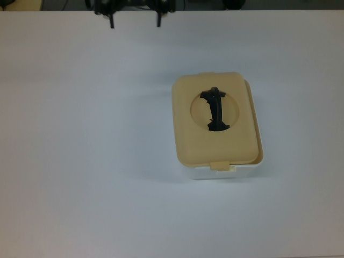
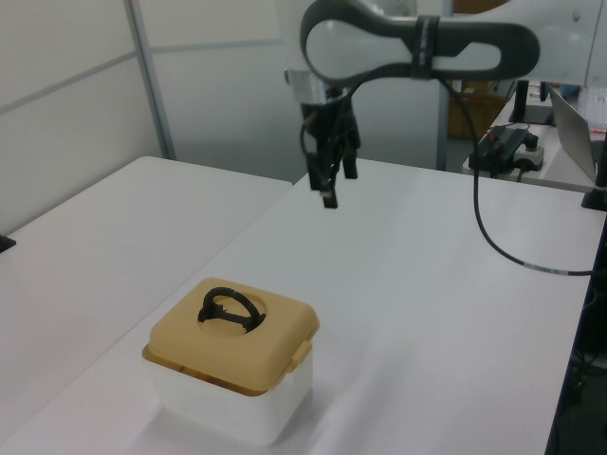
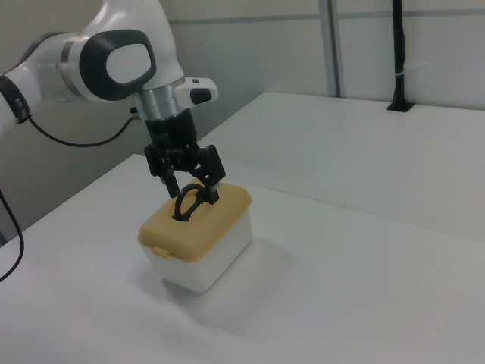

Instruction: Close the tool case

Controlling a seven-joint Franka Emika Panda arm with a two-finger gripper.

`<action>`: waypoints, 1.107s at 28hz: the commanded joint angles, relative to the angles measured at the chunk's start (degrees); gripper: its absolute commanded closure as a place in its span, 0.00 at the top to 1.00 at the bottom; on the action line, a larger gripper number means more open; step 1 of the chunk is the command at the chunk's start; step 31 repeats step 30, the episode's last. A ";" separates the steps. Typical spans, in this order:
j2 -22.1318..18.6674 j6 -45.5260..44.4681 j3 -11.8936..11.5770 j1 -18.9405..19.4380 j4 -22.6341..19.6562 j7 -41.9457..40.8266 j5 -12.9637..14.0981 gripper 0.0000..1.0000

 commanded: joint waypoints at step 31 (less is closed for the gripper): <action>-2.77 -0.33 -0.26 -4.00 -2.31 -2.99 1.58 1.00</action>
